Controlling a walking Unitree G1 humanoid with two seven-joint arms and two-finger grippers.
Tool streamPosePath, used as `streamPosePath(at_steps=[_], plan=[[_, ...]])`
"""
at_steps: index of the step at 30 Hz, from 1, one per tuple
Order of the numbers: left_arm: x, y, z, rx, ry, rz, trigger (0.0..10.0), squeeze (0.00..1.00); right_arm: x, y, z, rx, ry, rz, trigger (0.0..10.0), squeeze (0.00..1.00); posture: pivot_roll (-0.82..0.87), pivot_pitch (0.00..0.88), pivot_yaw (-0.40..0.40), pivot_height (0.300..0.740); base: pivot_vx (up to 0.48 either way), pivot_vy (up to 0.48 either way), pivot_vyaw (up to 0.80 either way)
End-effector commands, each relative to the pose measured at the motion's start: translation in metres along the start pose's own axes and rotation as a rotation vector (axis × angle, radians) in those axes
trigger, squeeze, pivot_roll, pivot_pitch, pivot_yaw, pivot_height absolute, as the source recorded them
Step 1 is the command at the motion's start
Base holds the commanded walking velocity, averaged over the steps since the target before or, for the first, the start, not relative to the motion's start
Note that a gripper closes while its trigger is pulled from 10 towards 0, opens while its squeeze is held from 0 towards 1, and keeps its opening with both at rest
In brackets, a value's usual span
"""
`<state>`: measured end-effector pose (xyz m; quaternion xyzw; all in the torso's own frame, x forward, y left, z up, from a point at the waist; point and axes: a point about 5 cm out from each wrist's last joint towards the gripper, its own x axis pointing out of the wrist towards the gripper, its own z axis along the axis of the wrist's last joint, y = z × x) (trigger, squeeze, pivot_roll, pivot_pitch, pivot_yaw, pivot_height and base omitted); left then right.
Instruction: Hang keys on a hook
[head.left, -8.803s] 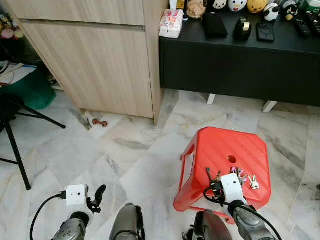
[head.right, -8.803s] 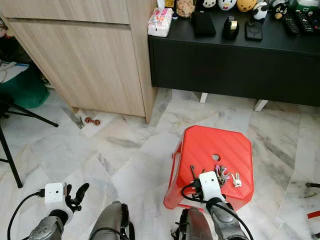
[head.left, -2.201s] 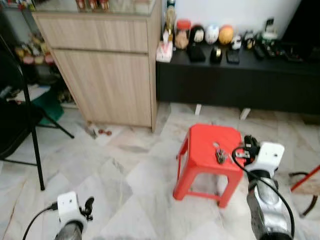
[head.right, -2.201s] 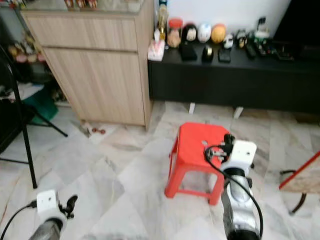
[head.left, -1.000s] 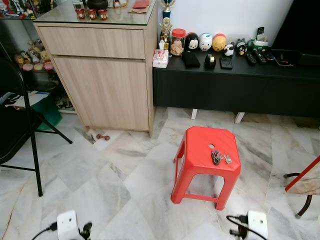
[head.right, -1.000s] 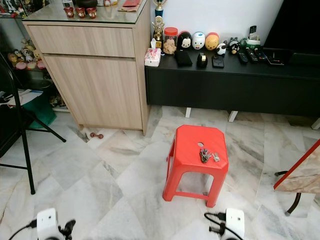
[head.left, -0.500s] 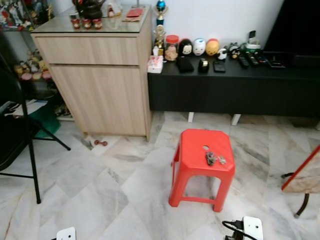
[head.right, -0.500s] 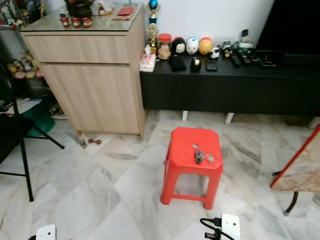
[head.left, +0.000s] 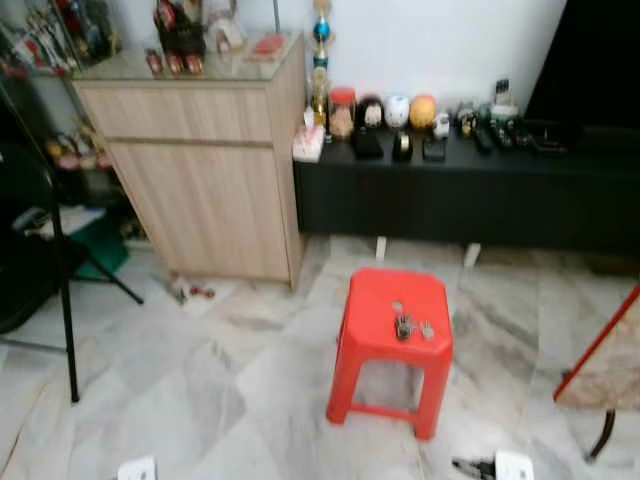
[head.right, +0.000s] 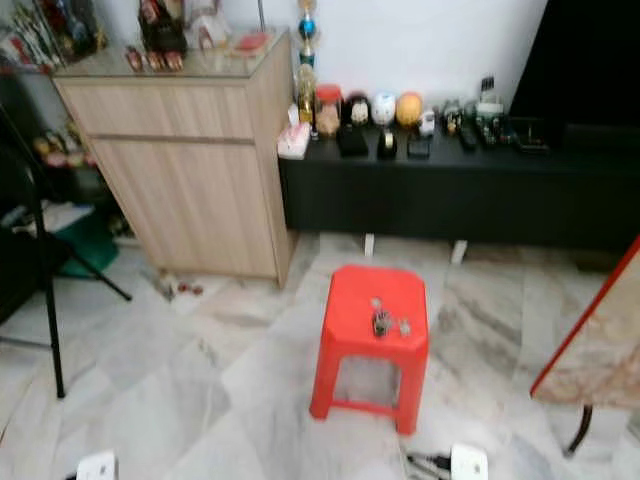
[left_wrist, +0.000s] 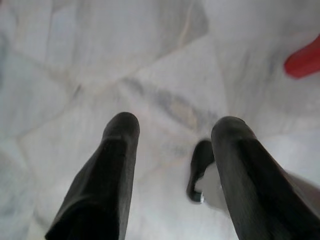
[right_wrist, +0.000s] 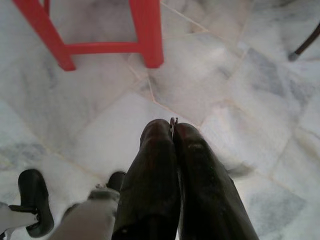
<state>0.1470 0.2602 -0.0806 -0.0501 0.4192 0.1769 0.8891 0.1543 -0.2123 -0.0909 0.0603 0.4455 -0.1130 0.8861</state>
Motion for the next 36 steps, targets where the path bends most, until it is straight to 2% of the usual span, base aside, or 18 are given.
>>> streamPosePath(at_steps=[1, 14, 27, 30, 33, 36], plan=[[0.001, -0.002, 0.000, 0.014, 0.007, -0.006, 10.0, 0.00, 0.000, 0.000, 0.000, 0.010, 0.001, -0.001, 10.0, 0.00, 0.09, 0.000, -0.002, 0.740, 0.000, -0.334, -0.80], [0.002, -0.005, 0.006, -0.007, -0.012, -0.005, 10.0, 0.00, 0.002, 0.003, 0.012, 0.049, -0.051, -0.010, 10.0, 0.00, 0.10, 0.040, -0.003, 0.740, 0.000, -0.338, -0.06], [0.002, -0.017, 0.003, -0.016, -0.009, -0.010, 10.0, 0.00, 0.002, -0.006, 0.014, 0.056, -0.073, -0.028, 10.0, 0.00, 0.09, 0.044, -0.003, 0.740, 0.000, -0.338, 0.00], [0.002, -0.018, 0.004, -0.015, -0.012, -0.009, 10.0, 0.00, 0.002, -0.006, 0.018, 0.062, -0.091, -0.025, 10.0, 0.00, 0.09, 0.033, -0.002, 0.740, 0.000, -0.339, 0.00], [0.003, -0.021, 0.006, -0.007, -0.016, -0.018, 10.0, 0.00, 0.006, -0.001, 0.038, 0.066, -0.119, -0.022, 10.0, 0.00, 0.08, 0.022, -0.004, 0.740, 0.000, -0.338, 0.00], [0.003, -0.024, 0.007, -0.001, -0.018, -0.030, 10.0, 0.00, 0.007, 0.000, 0.042, 0.062, -0.123, -0.022, 10.0, 0.00, 0.09, 0.000, -0.013, 0.740, 0.000, -0.339, 0.00]])
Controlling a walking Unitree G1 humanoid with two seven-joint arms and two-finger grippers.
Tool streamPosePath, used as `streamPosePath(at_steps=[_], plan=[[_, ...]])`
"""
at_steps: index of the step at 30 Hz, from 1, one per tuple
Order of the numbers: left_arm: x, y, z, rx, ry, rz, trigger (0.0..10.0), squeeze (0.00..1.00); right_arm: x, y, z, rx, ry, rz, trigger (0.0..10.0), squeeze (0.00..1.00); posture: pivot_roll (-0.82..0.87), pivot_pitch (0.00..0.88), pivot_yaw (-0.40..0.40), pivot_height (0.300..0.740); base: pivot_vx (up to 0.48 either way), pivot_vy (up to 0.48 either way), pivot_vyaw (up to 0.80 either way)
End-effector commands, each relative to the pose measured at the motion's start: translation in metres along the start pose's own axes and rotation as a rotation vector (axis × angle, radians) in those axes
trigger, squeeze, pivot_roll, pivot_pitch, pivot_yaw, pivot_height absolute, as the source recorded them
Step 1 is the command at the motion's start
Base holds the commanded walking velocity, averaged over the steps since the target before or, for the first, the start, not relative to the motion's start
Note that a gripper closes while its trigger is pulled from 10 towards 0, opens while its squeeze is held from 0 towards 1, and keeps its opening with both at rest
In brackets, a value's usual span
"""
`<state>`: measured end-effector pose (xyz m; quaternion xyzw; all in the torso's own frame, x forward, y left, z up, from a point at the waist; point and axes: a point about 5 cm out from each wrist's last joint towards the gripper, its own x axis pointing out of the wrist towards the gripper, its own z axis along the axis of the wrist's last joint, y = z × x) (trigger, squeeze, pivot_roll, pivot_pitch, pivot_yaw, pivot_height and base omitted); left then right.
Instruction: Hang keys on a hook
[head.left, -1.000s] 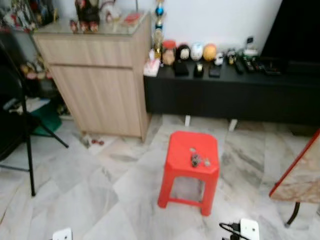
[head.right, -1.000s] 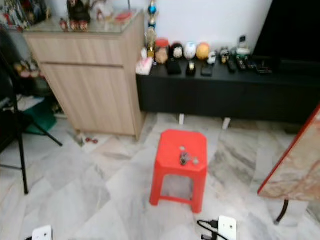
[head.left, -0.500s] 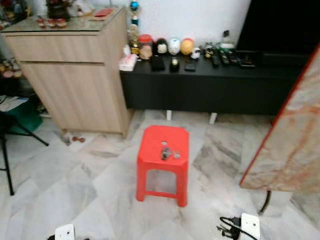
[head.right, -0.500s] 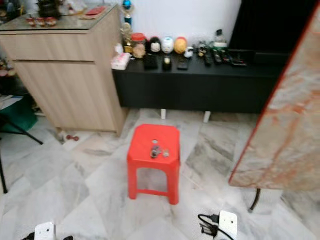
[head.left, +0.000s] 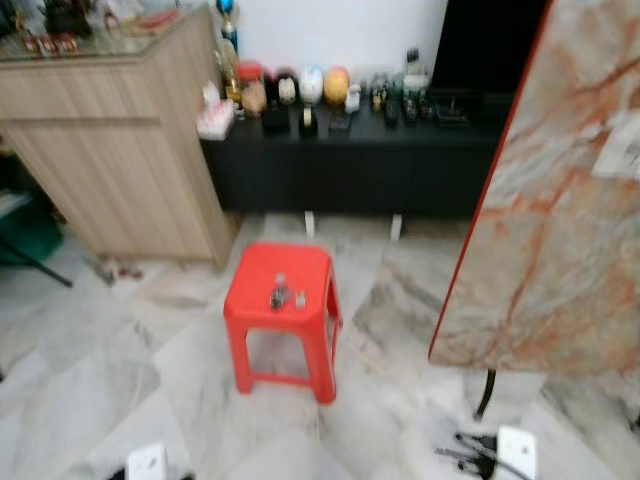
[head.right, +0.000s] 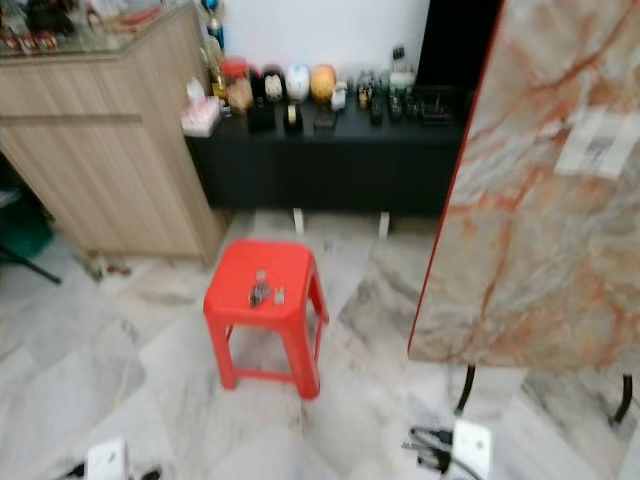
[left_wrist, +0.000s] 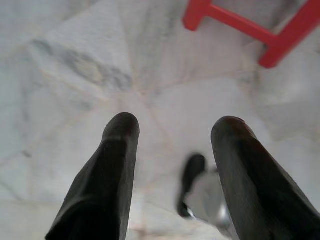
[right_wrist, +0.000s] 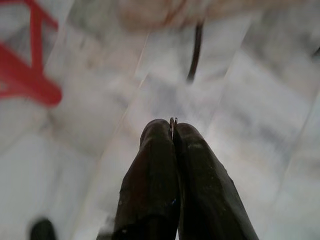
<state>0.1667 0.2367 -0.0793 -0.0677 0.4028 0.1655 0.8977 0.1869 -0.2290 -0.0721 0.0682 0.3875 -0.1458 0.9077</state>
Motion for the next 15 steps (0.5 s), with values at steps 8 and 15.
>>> streamPosePath(at_steps=[8, 15], plan=[[0.001, 0.004, 0.003, 0.024, -0.004, 0.003, 10.0, 0.00, 0.004, 0.009, 0.013, 0.013, -0.040, 0.024, 10.0, 0.00, 0.10, 0.000, -0.023, 0.740, 0.000, -0.338, 0.00], [0.000, 0.002, 0.001, 0.003, 0.006, 0.017, 10.0, 0.00, 0.008, 0.006, 0.055, 0.045, -0.218, 0.002, 10.0, 0.00, 0.10, 0.000, -0.040, 0.740, 0.000, -0.190, 0.00]])
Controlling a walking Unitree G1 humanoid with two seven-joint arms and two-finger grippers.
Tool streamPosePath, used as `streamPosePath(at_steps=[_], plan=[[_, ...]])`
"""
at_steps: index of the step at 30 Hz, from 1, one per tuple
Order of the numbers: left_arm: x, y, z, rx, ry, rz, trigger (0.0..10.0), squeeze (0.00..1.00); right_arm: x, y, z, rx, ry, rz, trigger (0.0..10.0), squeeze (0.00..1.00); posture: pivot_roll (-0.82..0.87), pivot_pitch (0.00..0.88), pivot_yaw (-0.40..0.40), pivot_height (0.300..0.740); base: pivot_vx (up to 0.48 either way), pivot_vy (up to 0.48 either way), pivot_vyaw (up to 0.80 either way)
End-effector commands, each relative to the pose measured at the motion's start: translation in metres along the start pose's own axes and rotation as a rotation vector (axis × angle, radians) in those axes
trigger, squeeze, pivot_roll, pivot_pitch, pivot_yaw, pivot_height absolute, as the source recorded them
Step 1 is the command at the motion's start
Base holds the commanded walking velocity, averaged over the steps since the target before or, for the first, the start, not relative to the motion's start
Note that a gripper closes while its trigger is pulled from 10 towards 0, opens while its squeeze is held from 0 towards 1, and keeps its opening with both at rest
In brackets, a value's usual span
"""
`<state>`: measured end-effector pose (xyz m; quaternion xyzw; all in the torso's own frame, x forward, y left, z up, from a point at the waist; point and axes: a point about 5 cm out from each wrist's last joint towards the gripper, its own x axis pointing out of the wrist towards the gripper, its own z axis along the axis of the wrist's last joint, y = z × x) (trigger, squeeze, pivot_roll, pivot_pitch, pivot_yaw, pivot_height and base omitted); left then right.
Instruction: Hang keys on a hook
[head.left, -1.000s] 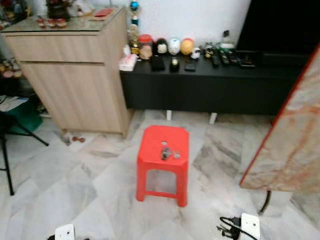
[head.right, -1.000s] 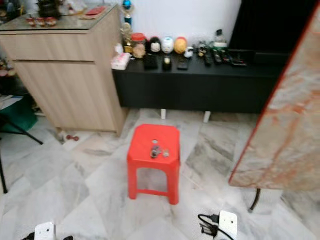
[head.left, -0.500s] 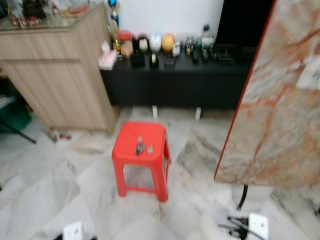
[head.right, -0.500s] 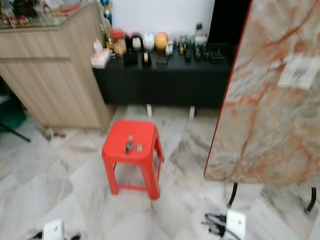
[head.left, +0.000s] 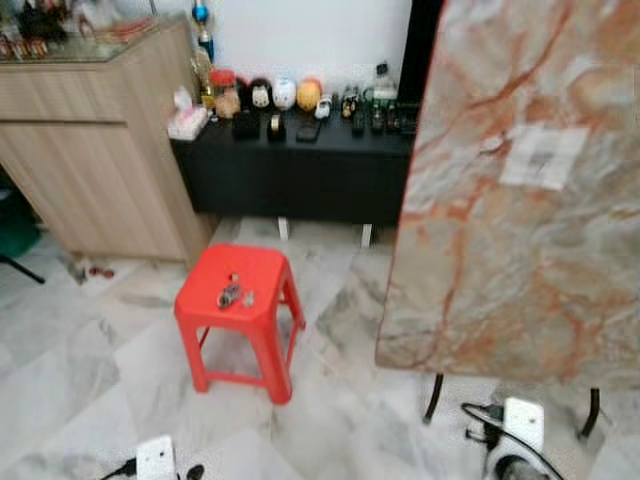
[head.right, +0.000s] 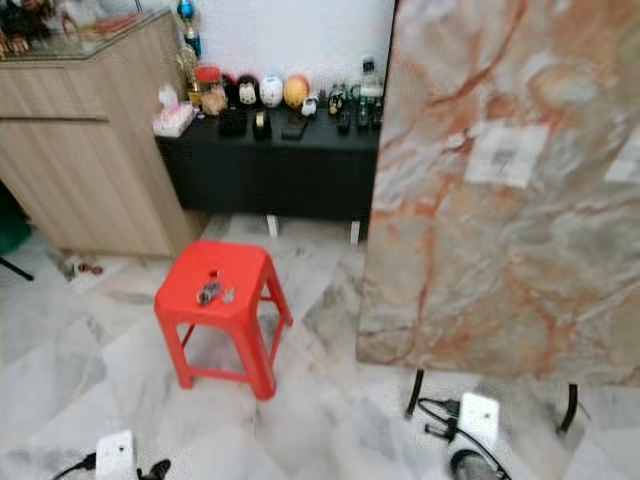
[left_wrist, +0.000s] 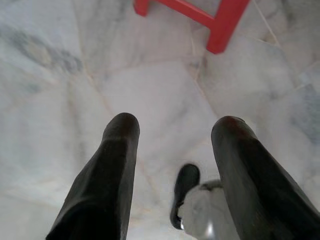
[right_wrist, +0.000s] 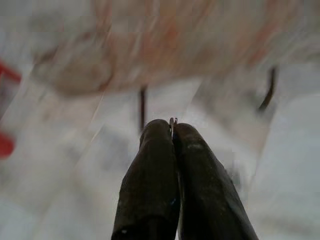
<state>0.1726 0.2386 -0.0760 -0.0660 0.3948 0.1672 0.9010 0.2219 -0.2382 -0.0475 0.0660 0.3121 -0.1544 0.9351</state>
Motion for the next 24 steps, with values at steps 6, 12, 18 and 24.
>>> streamPosePath(at_steps=[6, 12, 18, 24], plan=[[-0.001, -0.002, -0.005, -0.012, 0.007, 0.017, 10.0, 0.00, 0.007, 0.005, 0.052, -0.087, -0.251, -0.040, 10.0, 0.00, 0.11, 0.000, -0.057, 0.740, 0.000, 0.000, 0.00], [-0.001, -0.003, -0.003, -0.013, -0.009, 0.019, 10.0, 0.00, 0.004, 0.009, 0.099, -0.318, -0.505, -0.183, 10.0, 0.00, 0.12, 0.000, -0.059, 0.740, 0.000, 0.000, 0.00], [-0.001, -0.003, 0.001, -0.012, -0.030, 0.023, 10.0, 0.00, -0.009, 0.024, 0.129, -0.667, -0.766, -0.305, 10.0, 0.00, 0.11, 0.000, -0.062, 0.740, 0.000, 0.000, 0.00], [-0.001, -0.002, 0.001, -0.009, -0.039, 0.024, 10.0, 0.00, -0.018, 0.029, 0.140, -0.831, -0.900, -0.434, 10.0, 0.00, 0.10, 0.000, -0.050, 0.740, 0.000, 0.000, 0.00]])
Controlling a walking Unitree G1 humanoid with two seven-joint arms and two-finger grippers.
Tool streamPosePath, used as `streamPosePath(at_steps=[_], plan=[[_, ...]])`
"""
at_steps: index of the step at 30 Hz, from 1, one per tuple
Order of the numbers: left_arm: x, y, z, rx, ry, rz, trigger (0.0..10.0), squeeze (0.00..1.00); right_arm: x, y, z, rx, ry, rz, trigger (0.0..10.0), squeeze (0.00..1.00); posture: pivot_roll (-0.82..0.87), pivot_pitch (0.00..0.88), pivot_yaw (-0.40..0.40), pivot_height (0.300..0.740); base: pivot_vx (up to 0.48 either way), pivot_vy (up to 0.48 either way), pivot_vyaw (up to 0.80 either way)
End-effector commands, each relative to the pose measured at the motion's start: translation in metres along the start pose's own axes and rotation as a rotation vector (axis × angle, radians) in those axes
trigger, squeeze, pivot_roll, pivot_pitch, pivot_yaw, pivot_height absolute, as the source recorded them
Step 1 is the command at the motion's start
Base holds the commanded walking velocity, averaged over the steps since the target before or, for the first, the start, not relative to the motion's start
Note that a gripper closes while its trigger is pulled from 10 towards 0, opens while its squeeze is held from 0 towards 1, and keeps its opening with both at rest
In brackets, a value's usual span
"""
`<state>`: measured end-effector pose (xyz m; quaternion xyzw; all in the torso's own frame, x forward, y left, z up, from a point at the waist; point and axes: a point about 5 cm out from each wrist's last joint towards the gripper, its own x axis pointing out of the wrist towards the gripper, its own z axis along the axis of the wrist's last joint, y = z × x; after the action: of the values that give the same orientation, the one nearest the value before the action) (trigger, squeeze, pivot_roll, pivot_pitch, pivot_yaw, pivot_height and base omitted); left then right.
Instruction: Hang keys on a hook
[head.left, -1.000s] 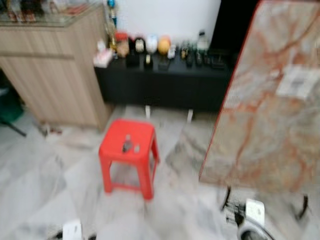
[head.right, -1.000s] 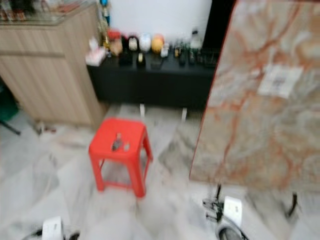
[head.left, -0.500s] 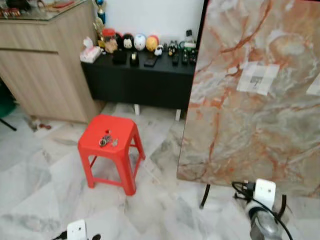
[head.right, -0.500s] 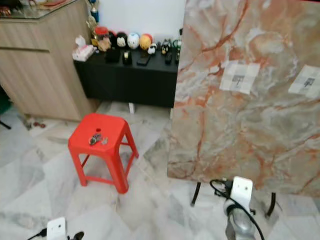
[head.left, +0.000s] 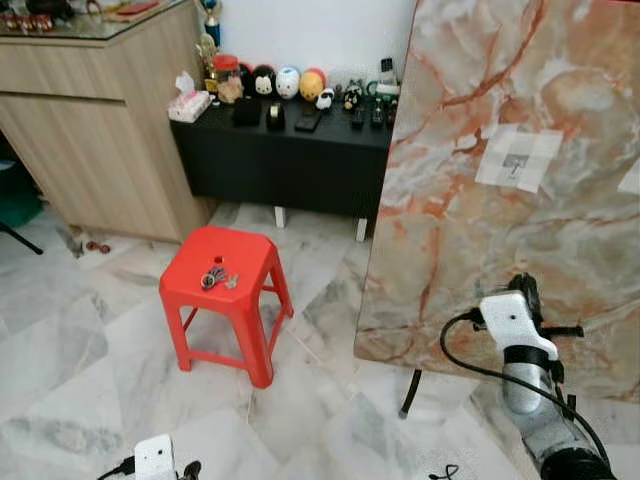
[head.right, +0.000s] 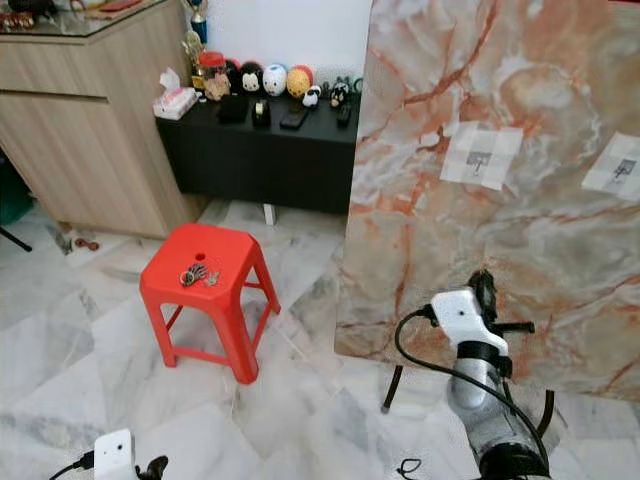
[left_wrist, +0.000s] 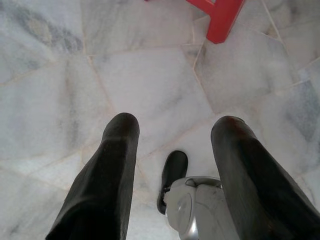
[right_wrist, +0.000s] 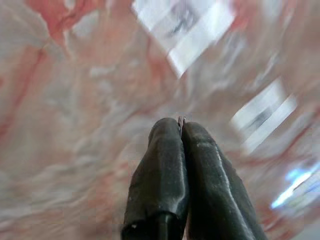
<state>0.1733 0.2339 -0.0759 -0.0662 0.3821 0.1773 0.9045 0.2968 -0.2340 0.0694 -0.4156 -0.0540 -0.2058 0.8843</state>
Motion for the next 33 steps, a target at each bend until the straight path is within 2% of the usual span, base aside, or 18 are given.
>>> streamPosePath(at_steps=[1, 6, 12, 16, 25, 30, 33], plan=[[0.000, 0.002, 0.002, 0.005, -0.014, 0.008, 10.0, 0.00, 0.003, -0.007, 0.003, -0.060, -0.039, -0.058, 10.0, 0.00, 0.10, 0.000, -0.049, 0.740, 0.000, 0.000, 0.00], [0.000, 0.002, 0.005, 0.005, -0.028, -0.001, 10.0, 0.00, 0.002, -0.009, 0.015, -0.154, -0.133, -0.095, 10.0, 0.00, 0.10, 0.000, -0.044, 0.740, 0.000, 0.000, 0.00], [0.001, 0.003, 0.008, -0.003, -0.041, -0.002, 10.0, 0.00, 0.003, -0.005, 0.021, -0.179, -0.159, -0.086, 10.0, 0.00, 0.09, 0.000, -0.042, 0.740, 0.000, 0.000, 0.00], [0.001, 0.004, 0.008, -0.018, -0.042, -0.022, 10.0, 0.00, 0.004, 0.000, 0.018, -0.115, -0.087, -0.059, 10.0, 0.00, 0.09, 0.000, -0.035, 0.740, 0.000, 0.000, 0.00], [0.002, 0.000, 0.010, -0.089, -0.061, -0.039, 10.0, 0.00, 0.009, -0.010, 0.014, -0.129, -0.083, -0.064, 10.0, 0.00, 0.08, 0.000, -0.057, 0.740, 0.000, 0.000, 0.00], [0.002, -0.002, 0.009, -0.073, -0.046, -0.054, 10.0, 0.00, 0.013, -0.010, 0.019, -0.129, -0.107, -0.062, 10.0, 0.00, 0.08, 0.000, -0.051, 0.740, 0.000, 0.000, 0.00], [0.001, -0.001, 0.007, -0.051, -0.033, -0.069, 10.0, 0.00, 0.015, -0.008, 0.022, -0.077, -0.078, -0.070, 10.0, 0.00, 0.08, 0.000, -0.053, 0.740, 0.000, 0.000, 0.00]])
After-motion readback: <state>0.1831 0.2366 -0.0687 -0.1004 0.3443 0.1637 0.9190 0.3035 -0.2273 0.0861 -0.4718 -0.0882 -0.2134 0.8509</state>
